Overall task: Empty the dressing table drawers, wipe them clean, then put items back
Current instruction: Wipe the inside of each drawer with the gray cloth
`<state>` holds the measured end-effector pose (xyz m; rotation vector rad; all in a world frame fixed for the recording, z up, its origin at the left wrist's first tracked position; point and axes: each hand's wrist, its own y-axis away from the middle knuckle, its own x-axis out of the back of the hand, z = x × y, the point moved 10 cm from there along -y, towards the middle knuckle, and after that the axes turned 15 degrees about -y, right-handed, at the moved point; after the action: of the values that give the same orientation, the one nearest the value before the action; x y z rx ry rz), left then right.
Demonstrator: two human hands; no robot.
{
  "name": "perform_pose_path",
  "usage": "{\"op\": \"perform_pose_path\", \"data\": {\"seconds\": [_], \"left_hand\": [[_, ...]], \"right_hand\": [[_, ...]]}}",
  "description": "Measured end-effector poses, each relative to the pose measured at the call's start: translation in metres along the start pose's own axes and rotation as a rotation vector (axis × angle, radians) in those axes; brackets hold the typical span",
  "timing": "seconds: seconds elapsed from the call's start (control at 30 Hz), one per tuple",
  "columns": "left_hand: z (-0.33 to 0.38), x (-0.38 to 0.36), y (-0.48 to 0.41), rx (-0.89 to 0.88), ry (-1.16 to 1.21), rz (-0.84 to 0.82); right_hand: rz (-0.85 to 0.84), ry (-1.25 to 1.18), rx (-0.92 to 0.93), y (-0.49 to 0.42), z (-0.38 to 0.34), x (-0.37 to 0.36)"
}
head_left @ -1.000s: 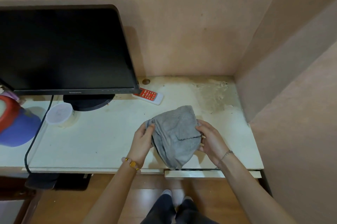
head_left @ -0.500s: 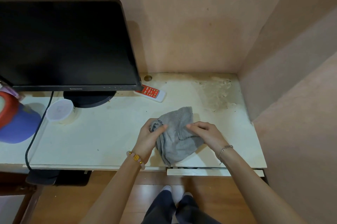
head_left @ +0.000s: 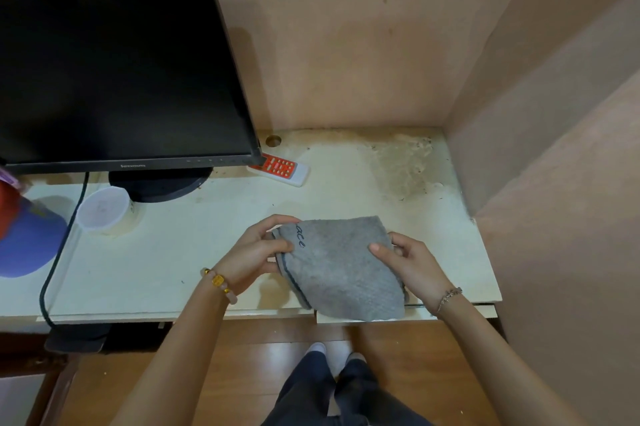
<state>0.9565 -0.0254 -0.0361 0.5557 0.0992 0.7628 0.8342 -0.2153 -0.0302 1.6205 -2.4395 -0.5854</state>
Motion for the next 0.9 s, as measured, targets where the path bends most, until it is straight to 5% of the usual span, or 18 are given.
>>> {"op": "perform_pose_path", "data": {"seconds": [0.23, 0.63, 0.9], "left_hand": [[-0.029, 0.013, -0.049, 0.14, -0.06, 0.088], [-0.025, 0.034, -0.085, 0.041, -0.385, 0.398], [0.027, 0.039, -0.051, -0.182, -1.016, 0.497]], "right_hand": [[0.177, 0.21, -0.046, -0.037, 0.029, 0.008], [0.32, 0.512, -0.075, -0.064, 0.037, 0.026], [0.341, 0.546, 0.124, -0.061, -0.01, 0.041]]}}
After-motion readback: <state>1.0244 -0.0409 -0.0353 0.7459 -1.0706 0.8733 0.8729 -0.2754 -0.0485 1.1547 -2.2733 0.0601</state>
